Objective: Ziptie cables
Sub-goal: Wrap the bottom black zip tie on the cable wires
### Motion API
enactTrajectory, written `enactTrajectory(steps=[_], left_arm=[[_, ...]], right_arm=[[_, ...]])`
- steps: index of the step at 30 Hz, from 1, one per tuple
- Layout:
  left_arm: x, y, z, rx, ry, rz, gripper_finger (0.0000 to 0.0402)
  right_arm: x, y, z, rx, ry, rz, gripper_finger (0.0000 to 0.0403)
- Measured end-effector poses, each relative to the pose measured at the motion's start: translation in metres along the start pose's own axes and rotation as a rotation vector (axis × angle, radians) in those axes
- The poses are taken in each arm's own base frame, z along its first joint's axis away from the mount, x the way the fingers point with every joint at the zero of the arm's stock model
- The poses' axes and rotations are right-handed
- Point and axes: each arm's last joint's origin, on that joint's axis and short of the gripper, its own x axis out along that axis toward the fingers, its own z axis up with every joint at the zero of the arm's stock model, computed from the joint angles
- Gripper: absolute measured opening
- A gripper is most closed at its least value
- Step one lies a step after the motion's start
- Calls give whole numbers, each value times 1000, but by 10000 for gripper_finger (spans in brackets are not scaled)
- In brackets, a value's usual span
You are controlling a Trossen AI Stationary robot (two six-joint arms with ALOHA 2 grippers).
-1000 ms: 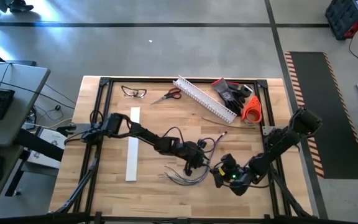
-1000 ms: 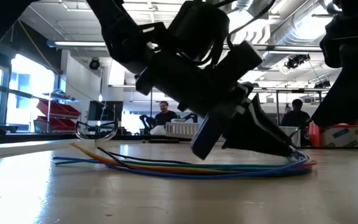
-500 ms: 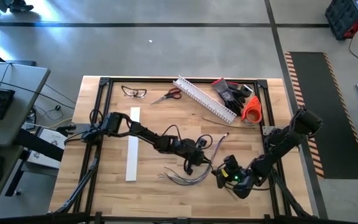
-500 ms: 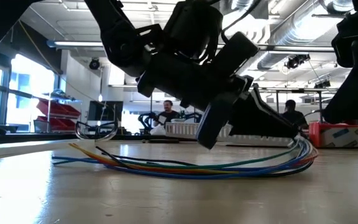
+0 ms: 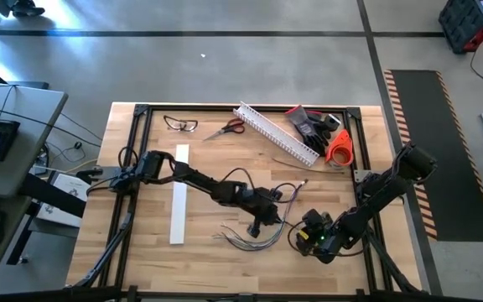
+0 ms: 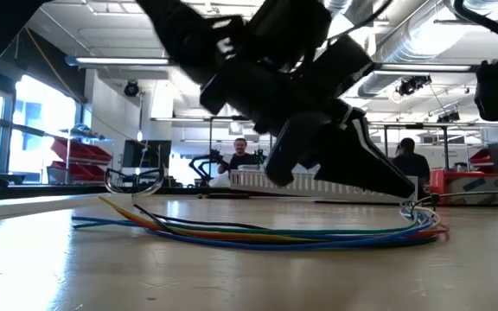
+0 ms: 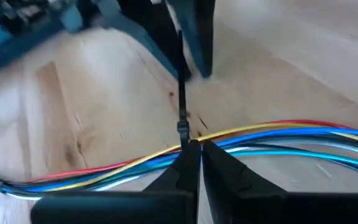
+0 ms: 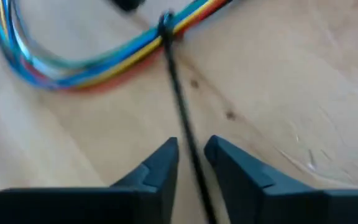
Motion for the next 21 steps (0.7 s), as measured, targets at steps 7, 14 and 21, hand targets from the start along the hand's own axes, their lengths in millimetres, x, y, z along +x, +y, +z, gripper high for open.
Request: enactTrajectory(steps=[7, 14, 21], left_arm=[[-1, 6, 12, -5, 29, -14, 1], [-2, 11, 15, -22, -52, -51, 46], [8, 15, 4, -85, -81, -34, 114]], right_arm=[[-15, 1, 6, -196, -8, 28, 157], [-16, -5, 6, -241, -32, -27, 160], [-20, 1, 4, -346, -175, 28, 160]])
